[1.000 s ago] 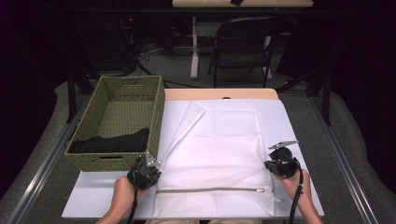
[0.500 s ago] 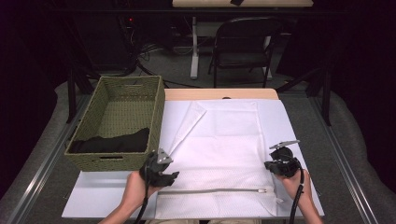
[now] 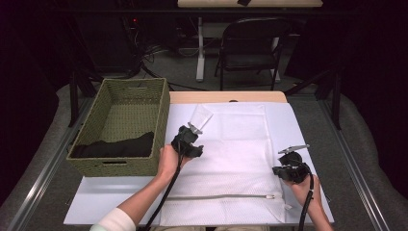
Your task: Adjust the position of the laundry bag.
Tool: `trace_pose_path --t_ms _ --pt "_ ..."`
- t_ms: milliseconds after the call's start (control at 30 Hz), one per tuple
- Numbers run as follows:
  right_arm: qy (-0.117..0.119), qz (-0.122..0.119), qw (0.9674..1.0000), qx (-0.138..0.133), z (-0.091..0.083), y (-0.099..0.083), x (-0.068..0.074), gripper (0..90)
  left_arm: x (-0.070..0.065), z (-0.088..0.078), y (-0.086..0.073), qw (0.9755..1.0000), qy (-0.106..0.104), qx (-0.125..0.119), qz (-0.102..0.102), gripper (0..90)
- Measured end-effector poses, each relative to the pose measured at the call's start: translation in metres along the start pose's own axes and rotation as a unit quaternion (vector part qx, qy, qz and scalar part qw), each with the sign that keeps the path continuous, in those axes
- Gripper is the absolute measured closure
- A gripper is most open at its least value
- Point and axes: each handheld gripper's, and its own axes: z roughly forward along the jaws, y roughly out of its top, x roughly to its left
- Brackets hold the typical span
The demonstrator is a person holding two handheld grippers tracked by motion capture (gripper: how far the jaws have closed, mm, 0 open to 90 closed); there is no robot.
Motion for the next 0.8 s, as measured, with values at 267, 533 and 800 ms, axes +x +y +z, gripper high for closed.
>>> trace_pose_path --t_ms 267,533,800 --pt "0.002 0.001 1.0000 0.000 0.000 0.000 0.000 89.0 0.016 0.031 0.021 0.9991 0.024 0.032 -0.017 48.6" --pt "0.004 0.002 1.0000 -0.003 0.000 0.000 0.000 89.0 0.024 0.053 0.023 0.9971 0.050 0.057 -0.003 57.9" --pt "0.003 0.003 1.0000 -0.003 -0.001 0.000 0.001 89.0 0.024 0.057 0.023 0.9963 0.059 0.061 0.013 86.9"
